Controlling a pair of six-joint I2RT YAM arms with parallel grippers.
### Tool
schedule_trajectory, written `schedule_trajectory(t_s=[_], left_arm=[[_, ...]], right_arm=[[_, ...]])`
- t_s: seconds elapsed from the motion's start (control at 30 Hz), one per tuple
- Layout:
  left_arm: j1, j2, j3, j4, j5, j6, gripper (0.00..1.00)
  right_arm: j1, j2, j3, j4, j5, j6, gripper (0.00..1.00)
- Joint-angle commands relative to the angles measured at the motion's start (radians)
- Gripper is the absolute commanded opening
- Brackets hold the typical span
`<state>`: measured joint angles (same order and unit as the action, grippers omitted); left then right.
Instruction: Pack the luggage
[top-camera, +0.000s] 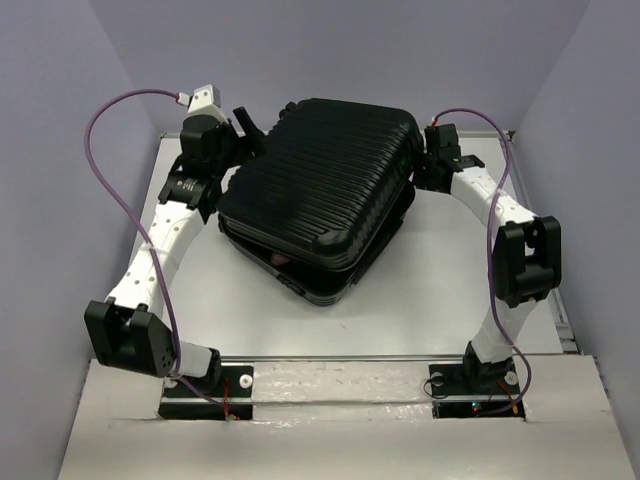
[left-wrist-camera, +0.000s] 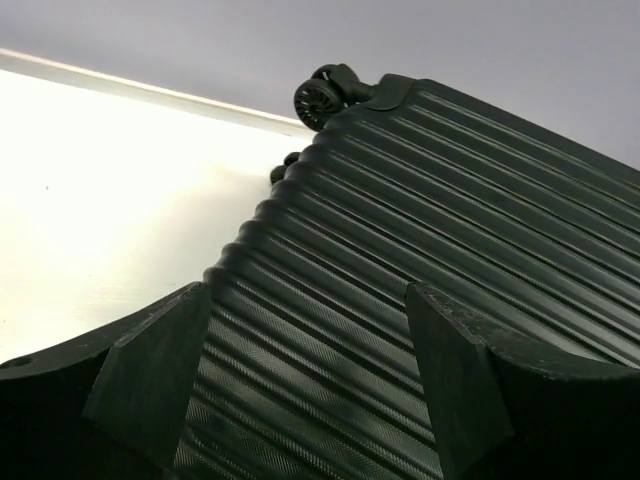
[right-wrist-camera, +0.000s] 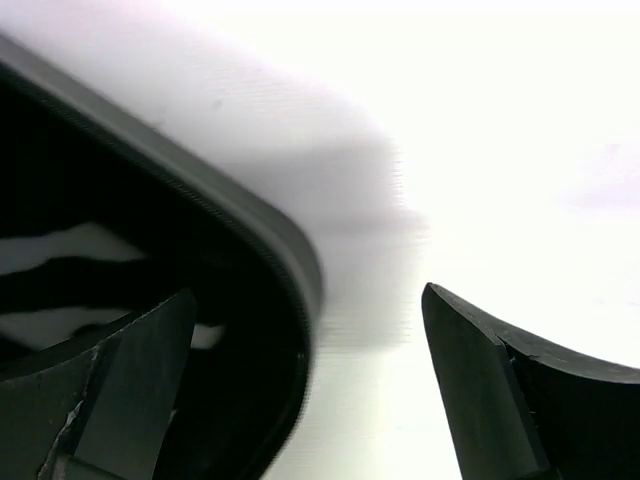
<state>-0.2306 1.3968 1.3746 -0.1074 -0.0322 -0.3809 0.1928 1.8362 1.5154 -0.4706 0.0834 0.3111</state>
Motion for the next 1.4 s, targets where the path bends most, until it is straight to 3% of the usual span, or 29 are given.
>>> schedule_trajectory(t_s=[0.0,0.03,0.07,0.1,0.23,0.3,0.37,0.43,0.5,0.53,0.6,0.63,0.77,0.87,0.93,0.97,1.0,1.03,1.07,1.13,1.17,1.2,1.3,1.37], left_arm=[[-0.012,-0.13,-0.051,0.083,0.043,0.0,0.9],[-0.012,-0.139,-0.057,0.077,0.019,0.028,0.92],[-0.012,-0.143,-0.06,0.068,-0.013,0.028,0.93],[-0.01,-0.148,-0.054,0.039,-0.071,0.051,0.94],[-0.009,-0.13,-0.005,-0.027,-0.184,0.109,0.96],[-0.007,-0.107,0.029,-0.037,-0.274,0.123,0.97],[0.005,-0.067,0.069,-0.061,-0.294,0.129,0.98],[0.01,-0.041,0.139,-0.095,-0.334,0.145,0.98],[0.01,-0.016,0.178,-0.095,-0.345,0.151,0.99],[0.01,-0.012,0.181,-0.089,-0.345,0.154,0.99],[0.011,0.005,0.181,-0.084,-0.347,0.157,0.99],[0.013,0.011,0.181,-0.084,-0.342,0.157,0.99],[0.045,0.057,0.185,-0.086,-0.27,0.155,0.99],[0.094,0.163,0.283,-0.158,-0.126,0.157,0.99],[0.122,0.273,0.397,-0.234,-0.048,0.162,0.97],[0.126,0.307,0.434,-0.251,-0.048,0.163,0.97],[0.131,0.368,0.493,-0.274,-0.023,0.165,0.92],[0.137,0.398,0.521,-0.282,-0.008,0.165,0.88],[0.143,0.427,0.553,-0.296,0.004,0.16,0.67],[0.165,0.519,0.65,-0.323,0.017,0.148,0.4],[0.171,0.553,0.691,-0.342,0.021,0.145,0.32],[0.183,0.633,0.801,-0.4,0.028,0.139,0.19],[0.186,0.779,0.982,-0.455,0.073,0.148,0.07],[0.185,0.856,1.035,-0.486,0.101,0.149,0.06]], right_arm=[[-0.039,-0.069,0.045,0.004,0.154,-0.075,1.0],[-0.039,-0.09,0.04,0.06,0.022,-0.072,1.0],[-0.029,-0.1,0.043,0.061,0.114,-0.063,1.0],[0.064,-0.106,0.07,0.067,0.441,-0.145,0.99],[0.082,0.026,0.299,-0.15,0.683,-0.254,1.0],[0.05,0.078,0.316,-0.313,0.638,-0.244,1.0],[-0.007,0.037,0.173,-0.304,0.635,-0.149,1.0],[-0.088,0.0,-0.005,-0.234,0.608,-0.028,1.0],[-0.151,-0.064,-0.056,-0.221,0.511,0.084,1.0],[-0.165,-0.105,-0.084,-0.185,0.371,0.086,1.0],[-0.165,-0.245,-0.162,-0.084,0.401,0.109,1.0],[-0.176,-0.28,-0.178,-0.042,0.297,0.093,1.0],[-0.176,-0.404,-0.234,0.037,-0.032,0.141,1.0],[-0.135,-0.532,-0.435,0.174,-0.164,0.184,0.98],[-0.122,-0.584,-0.551,0.237,-0.249,0.216,0.61],[-0.122,-0.585,-0.579,0.237,-0.261,0.224,0.34],[-0.122,-0.601,-0.602,0.262,-0.269,0.241,0.07],[-0.122,-0.604,-0.641,0.273,-0.293,0.241,0.07],[-0.112,-0.606,-0.656,0.292,-0.3,0.241,0.07],[-0.09,-0.601,-0.698,0.323,-0.304,0.246,0.07],[-0.09,-0.598,-0.708,0.334,-0.306,0.249,0.07],[-0.064,-0.585,-0.721,0.355,-0.306,0.25,0.07],[-0.035,-0.546,-0.721,0.378,-0.3,0.249,0.07],[-0.015,-0.497,-0.709,0.407,-0.303,0.247,0.07]])
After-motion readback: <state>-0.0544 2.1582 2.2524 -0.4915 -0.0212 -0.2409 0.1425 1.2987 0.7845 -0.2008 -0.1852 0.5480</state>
